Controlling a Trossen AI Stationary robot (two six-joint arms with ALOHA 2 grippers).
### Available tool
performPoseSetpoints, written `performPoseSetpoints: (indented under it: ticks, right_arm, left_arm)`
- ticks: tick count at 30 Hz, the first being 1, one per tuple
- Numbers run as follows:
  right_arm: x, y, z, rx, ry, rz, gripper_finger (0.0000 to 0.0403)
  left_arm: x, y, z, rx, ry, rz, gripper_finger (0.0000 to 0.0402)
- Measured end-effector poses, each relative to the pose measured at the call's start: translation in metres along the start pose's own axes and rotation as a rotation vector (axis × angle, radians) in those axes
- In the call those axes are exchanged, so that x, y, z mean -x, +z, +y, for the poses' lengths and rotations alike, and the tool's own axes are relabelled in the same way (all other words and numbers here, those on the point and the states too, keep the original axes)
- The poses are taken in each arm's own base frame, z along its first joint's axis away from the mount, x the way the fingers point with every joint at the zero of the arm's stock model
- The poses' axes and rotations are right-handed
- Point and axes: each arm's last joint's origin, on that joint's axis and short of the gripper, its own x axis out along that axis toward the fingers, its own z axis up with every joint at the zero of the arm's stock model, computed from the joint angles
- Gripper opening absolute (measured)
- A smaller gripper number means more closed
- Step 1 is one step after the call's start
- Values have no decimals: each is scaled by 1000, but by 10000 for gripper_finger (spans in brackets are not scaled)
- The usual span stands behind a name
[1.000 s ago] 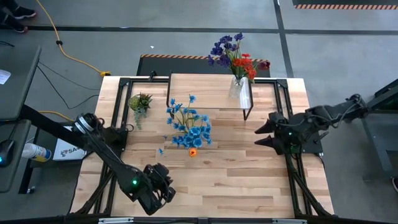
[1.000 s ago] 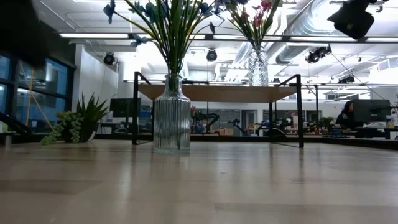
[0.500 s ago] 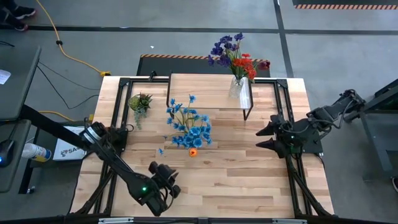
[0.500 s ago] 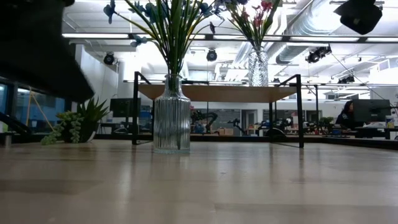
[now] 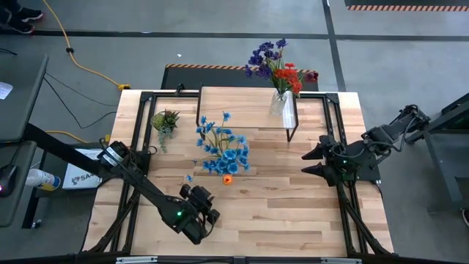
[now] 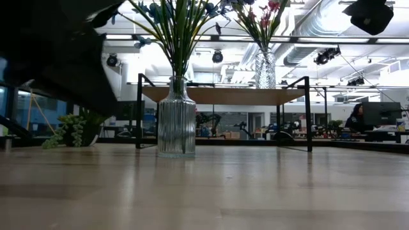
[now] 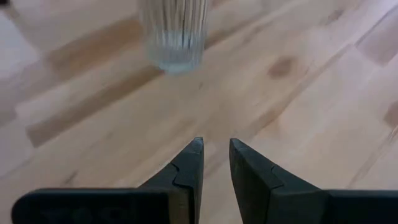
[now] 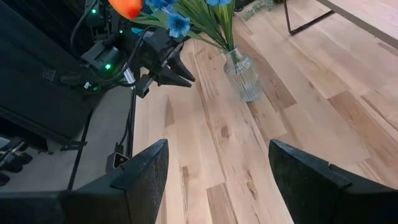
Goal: Pick and place flowers into a vace then onto a shelf
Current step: Put the transparent flower vase on the shelf
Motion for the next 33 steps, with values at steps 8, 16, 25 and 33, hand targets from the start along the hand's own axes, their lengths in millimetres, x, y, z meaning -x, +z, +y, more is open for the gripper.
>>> performPoseSetpoints:
  ticks: [8,16,25,33]
  right_arm:
    - [0,0,0,9,0,0,266]
    - [0,0,0,9,-1,-2,266]
    - [0,1,0,-2,3,-10,266]
    - [0,1,0,-11,1,-10,266]
  left_arm:
    - [-1,3,-3,33,-24,-65,129]
    - [-2,3,-4,-2,-21,-124,234]
    - [-30,-7,-2,-57,61,-275,281]
    - [-56,1,-1,17,111,-286,271]
